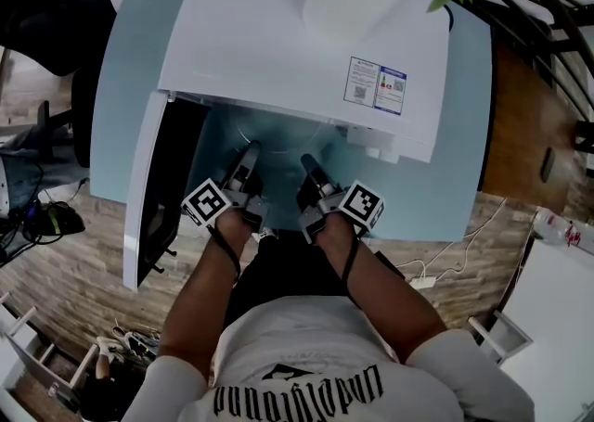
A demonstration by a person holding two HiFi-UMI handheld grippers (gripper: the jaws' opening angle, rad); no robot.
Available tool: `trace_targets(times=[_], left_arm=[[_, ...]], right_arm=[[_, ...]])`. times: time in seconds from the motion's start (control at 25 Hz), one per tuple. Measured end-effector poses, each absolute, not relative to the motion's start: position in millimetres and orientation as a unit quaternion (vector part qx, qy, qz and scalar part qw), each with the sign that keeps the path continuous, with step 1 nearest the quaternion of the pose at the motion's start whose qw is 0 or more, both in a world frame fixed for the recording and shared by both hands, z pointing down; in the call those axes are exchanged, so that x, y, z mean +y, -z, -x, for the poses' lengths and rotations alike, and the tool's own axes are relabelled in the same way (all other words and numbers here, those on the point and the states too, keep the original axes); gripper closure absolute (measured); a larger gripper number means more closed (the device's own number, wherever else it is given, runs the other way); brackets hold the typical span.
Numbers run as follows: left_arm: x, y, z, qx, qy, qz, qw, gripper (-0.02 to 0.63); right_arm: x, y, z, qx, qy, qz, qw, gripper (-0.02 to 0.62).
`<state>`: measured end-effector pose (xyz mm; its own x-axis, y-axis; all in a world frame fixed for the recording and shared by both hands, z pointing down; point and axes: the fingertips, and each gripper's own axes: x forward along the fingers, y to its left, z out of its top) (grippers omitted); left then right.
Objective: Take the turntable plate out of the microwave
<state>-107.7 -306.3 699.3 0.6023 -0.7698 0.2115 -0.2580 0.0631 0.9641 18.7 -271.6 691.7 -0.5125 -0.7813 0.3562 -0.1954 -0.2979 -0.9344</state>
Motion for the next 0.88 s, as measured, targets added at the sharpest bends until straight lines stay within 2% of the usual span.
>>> trace_targets(times=[0.6,0.76,0.88], left_arm=[[-330,-701,90,-0.322,0.252,-0.656,0.635,0.354],[-331,-701,89,-0.317,0.251,-0.661,0.632,0.497],[-330,-699,88,-0.315,0.257,-0.660,0.632,0.523]], right_arm=[[-243,-693,-23,0.556,0.687,0.434,0.175,0.578],[-243,-690,-21,0.563,0.685,0.428,0.177,0.578],[-243,-691,-24,0.568,0.681,0.429,0.169,0.578]])
